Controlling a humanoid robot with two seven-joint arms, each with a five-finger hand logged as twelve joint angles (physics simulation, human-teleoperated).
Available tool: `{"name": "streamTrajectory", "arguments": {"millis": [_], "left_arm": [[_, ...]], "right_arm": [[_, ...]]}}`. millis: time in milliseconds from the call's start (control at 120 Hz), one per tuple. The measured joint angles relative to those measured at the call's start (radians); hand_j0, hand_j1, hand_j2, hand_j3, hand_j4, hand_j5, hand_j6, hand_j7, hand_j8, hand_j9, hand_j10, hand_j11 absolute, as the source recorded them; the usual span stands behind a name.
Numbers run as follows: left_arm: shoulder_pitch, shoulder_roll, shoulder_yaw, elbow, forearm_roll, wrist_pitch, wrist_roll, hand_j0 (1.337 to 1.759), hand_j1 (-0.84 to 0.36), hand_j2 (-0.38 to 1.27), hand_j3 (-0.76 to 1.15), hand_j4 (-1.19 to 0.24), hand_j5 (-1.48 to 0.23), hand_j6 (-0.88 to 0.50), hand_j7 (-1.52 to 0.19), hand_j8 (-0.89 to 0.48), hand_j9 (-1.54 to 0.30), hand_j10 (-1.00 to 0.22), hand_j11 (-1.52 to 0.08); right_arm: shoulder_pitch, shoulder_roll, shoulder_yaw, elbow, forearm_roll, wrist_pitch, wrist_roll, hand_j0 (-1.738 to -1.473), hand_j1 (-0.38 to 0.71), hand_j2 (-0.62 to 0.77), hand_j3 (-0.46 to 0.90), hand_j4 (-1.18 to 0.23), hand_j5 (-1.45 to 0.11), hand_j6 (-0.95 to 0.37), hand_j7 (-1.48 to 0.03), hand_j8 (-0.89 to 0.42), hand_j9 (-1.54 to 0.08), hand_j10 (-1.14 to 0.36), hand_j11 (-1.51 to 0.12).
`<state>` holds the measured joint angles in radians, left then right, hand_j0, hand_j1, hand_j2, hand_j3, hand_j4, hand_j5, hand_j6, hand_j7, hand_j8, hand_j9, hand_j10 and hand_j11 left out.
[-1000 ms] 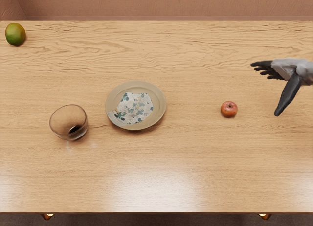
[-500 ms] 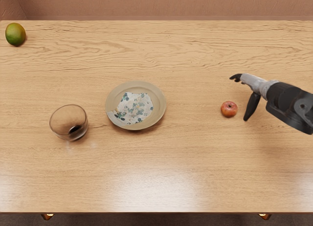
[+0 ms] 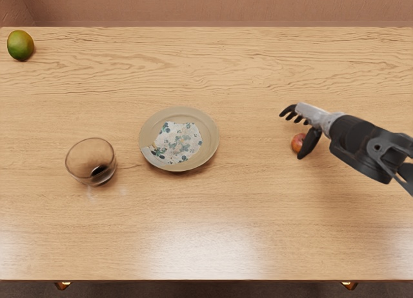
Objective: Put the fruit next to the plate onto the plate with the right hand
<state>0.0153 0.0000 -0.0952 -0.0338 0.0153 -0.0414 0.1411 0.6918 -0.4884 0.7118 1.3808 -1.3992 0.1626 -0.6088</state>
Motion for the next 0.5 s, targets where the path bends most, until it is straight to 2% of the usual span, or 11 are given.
{"name": "streamTrajectory", "arguments": {"millis": [500], "left_arm": [[0.000,0.000,0.000,0.000,0.000,0.000,0.000,1.658,0.34,0.00,0.00,-0.01,-0.02,-0.01,-0.02,-0.01,-0.02,-0.01,-0.02]], "right_arm": [[-0.031,-0.048,0.014,0.021,0.005,0.000,0.000,-1.658,0.07,-0.07,0.00,-0.35,-0.46,-0.35,-0.46,-0.35,-0.46,-0.35,-0.46]]}}
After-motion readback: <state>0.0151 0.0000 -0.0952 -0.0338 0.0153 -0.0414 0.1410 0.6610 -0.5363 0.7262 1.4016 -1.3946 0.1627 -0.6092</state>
